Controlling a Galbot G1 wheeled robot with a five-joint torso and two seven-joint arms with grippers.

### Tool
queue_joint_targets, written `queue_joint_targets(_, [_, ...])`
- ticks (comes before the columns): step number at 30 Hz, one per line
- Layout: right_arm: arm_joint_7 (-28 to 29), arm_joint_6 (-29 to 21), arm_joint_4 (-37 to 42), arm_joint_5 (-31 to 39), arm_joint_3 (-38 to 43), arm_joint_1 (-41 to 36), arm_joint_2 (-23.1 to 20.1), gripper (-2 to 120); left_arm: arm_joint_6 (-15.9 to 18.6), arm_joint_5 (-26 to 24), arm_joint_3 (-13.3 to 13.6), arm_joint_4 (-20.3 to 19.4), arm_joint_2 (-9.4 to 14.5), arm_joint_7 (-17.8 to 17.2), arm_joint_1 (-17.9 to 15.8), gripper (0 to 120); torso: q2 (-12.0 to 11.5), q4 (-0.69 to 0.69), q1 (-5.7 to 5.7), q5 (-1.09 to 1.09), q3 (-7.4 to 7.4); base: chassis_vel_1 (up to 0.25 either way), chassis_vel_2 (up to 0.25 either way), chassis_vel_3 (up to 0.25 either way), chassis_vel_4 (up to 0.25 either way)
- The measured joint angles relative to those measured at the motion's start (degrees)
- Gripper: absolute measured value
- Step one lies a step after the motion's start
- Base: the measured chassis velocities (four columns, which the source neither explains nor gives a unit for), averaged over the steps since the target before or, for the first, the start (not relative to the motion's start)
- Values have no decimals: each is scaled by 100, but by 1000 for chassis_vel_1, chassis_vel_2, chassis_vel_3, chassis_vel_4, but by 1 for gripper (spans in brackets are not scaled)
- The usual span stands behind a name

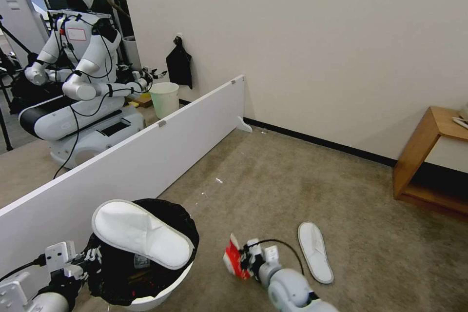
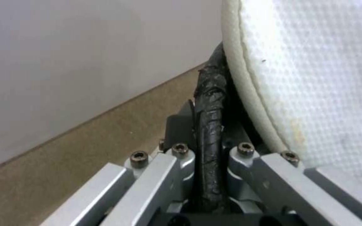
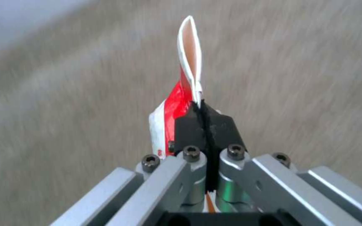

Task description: Pick up the trash bin, then pick up the garbage from the floor and place it into the trash bin.

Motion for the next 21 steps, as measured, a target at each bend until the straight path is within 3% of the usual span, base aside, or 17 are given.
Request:
queue_joint_targets(10, [-381,452,1695,557,636,53,-541,0,9,42,54,41,15,7,-4,4,0,2,0,0,0,0,0,0,0])
queue_joint_targets(21, [-890,1004,2758,1510,514,675,-1284,0,32,58,78,48,32,7,16,4,0,1,0,0,0,0,0,0,0])
